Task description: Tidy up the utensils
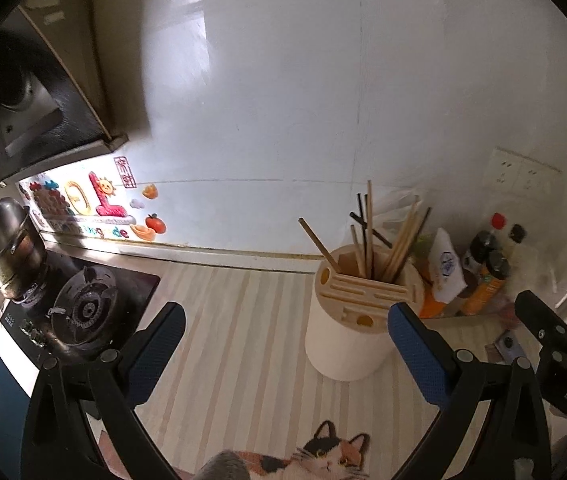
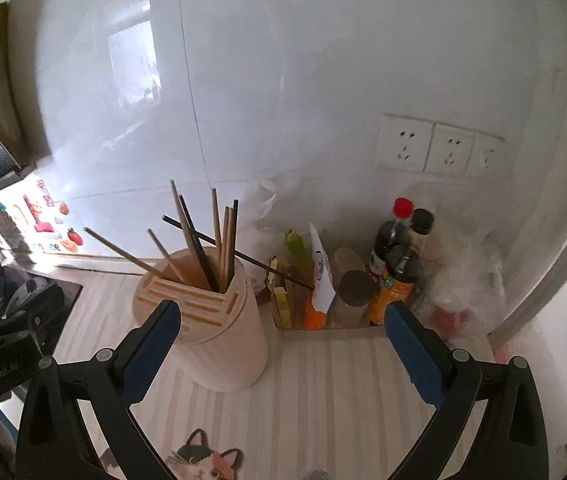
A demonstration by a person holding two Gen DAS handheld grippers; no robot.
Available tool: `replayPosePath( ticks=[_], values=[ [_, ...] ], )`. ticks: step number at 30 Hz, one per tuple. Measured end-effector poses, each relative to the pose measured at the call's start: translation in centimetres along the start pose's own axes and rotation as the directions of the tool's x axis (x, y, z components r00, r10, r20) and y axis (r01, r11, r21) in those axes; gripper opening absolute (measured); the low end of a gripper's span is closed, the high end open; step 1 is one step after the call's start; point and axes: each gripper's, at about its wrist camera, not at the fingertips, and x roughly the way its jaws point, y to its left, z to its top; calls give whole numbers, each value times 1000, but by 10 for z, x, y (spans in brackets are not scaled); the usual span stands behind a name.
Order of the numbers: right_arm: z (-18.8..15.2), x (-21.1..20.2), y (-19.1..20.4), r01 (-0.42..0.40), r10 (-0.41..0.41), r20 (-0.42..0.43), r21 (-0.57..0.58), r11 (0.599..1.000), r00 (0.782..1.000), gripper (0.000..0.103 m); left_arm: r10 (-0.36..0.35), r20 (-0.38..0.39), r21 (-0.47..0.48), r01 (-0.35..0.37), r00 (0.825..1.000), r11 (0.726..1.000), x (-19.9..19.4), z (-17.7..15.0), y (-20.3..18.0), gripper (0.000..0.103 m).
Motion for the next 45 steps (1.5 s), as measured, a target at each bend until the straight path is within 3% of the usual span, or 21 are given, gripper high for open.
replayPosePath(
  ticks=[11,23,32,45],
  values=[
    [-44,-156,14,94,-99,125,46,995,987,103,-82,92,29,80,992,996,-117,-44,31,103],
    [-100,-258,34,103,-111,154,58,993,982,103,-92,97,39,88,991,995,-182,-82,51,103],
    [-100,-286,29,102,-109,192,47,994,975,103,-68,133,45,63,989,997,-202,-86,44,103],
    [-93,-279,13,105,-110,191,34,994,975,103,-45,135,21,43,990,999,-202,-87,37,103]
  ],
)
